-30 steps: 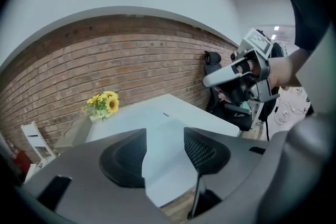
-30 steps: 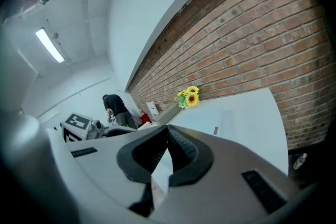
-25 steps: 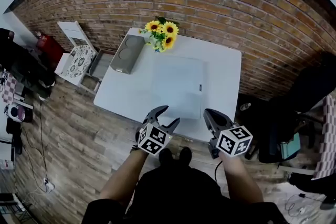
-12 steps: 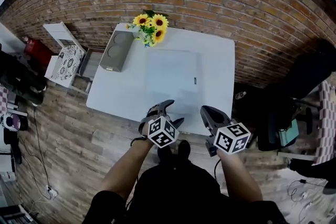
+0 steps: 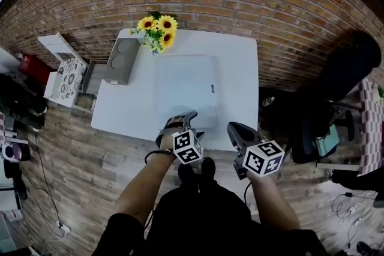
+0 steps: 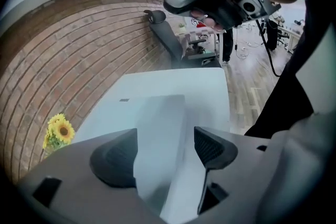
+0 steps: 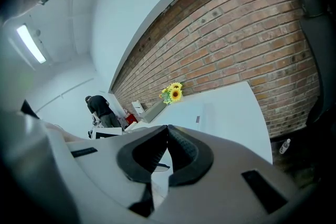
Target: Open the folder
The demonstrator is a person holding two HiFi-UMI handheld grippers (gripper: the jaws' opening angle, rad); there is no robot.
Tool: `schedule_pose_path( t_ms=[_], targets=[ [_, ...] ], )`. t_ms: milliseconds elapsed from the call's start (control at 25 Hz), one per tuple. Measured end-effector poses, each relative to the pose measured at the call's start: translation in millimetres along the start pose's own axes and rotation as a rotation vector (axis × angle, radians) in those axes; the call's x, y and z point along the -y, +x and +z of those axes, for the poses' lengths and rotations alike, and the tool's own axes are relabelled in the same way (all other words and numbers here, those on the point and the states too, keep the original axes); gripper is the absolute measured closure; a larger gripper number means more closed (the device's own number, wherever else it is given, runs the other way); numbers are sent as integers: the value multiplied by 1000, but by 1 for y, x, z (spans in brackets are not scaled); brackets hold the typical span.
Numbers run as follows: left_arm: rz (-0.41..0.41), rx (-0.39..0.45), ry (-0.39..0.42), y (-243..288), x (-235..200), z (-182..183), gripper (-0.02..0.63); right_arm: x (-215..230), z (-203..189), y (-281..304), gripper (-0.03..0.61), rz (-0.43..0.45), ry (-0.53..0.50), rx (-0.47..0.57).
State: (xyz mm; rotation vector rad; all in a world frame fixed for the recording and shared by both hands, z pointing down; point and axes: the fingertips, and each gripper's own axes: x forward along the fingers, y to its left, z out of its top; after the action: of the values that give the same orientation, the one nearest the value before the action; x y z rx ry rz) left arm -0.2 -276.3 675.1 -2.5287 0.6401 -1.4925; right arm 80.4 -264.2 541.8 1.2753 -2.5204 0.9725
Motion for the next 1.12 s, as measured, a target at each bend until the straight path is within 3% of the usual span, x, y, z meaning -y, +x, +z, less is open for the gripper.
schedule_pose_path(
  t_ms=[80,160,440,680,880,1120],
  targets=[
    [-4,-9,13,3,0,0,271,2,0,-2,563,-5,3,1],
    [-7,-5,13,2,-2,1,388,4,0,-3,563,-9,6,2],
    [-5,23,29,-8,0,8,479,6,0,-3,563,-10,11,3],
    [-3,45,20,-18,-1,8,515,2,-2,1,563,-1,8,-5],
    [11,112,-51,-34,-7,12,561,0,-6,5,563,2,5,-20],
    [53,146,-112,-45,-12,12,568,-1,-15,14,563,17,5,-54]
  ],
)
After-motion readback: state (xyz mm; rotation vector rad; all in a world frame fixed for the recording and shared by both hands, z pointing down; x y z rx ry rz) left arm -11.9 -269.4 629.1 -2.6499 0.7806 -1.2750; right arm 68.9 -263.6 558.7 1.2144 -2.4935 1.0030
